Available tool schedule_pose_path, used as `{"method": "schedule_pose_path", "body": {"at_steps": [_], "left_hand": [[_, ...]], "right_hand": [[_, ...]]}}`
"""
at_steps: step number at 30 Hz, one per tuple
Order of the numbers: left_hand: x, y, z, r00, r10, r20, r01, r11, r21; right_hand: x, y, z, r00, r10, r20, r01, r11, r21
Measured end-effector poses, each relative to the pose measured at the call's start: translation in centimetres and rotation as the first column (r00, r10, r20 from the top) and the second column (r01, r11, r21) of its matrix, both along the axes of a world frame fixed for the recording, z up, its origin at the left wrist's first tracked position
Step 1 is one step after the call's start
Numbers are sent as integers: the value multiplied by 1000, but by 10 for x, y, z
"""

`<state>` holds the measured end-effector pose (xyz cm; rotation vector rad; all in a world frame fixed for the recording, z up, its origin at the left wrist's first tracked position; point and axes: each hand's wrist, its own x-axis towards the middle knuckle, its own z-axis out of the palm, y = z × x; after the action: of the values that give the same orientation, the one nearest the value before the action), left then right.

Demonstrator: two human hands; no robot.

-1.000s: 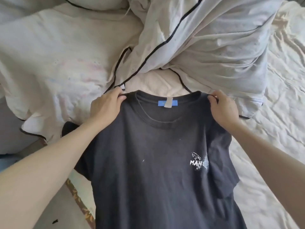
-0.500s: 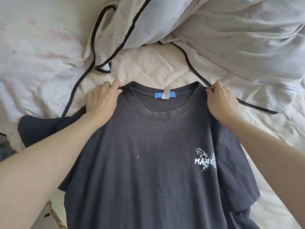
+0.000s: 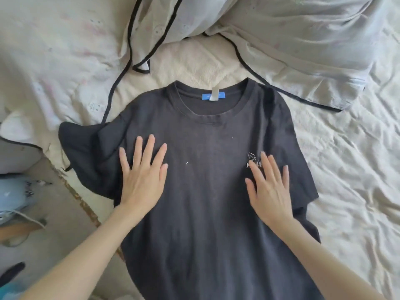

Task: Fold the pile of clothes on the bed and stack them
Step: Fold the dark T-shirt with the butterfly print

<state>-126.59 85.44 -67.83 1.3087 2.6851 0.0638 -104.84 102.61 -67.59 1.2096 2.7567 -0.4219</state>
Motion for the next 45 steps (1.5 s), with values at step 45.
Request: {"method": "schedule_pose_path", "body": {"at_steps": [45], "left_hand": [[241,-274,84,433,773,465,-899,411,152]], "right_hand": [[299,-152,93,603,-781,-165,698,616,-365]]}}
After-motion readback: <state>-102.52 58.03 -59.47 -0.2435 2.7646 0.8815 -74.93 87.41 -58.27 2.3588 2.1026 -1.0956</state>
